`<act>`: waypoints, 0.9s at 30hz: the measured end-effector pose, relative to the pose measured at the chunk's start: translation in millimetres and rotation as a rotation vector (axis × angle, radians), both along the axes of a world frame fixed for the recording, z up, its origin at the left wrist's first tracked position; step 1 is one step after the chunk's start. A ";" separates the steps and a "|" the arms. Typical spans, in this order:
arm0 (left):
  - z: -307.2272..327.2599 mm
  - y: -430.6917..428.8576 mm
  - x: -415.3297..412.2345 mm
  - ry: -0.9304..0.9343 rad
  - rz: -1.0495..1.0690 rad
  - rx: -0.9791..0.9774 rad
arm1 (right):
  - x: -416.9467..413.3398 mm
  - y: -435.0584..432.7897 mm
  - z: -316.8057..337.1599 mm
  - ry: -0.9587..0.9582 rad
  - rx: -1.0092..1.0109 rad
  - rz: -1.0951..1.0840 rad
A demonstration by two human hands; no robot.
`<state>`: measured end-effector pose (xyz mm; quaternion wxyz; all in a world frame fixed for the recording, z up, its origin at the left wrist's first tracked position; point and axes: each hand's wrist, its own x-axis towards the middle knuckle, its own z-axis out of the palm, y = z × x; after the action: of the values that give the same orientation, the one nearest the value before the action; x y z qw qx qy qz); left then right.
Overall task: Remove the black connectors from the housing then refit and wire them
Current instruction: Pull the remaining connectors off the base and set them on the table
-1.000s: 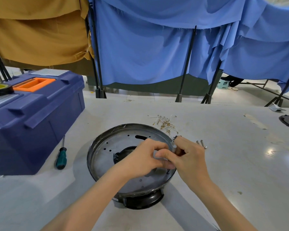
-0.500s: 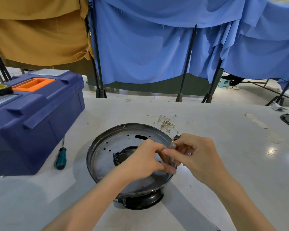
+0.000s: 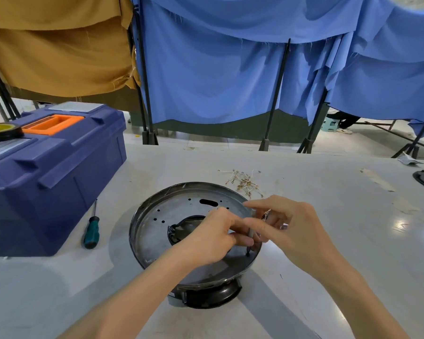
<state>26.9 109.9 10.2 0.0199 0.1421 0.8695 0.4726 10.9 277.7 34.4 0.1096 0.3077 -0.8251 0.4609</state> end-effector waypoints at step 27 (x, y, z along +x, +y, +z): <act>2.7 6.6 2.0 0.075 0.011 0.090 | 3.7 -12.0 -6.1 -0.163 -0.191 -0.082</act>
<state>29.0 116.5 12.9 -0.0217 0.1559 0.8483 0.5056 14.6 265.7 28.3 0.0898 0.2234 -0.7954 0.5562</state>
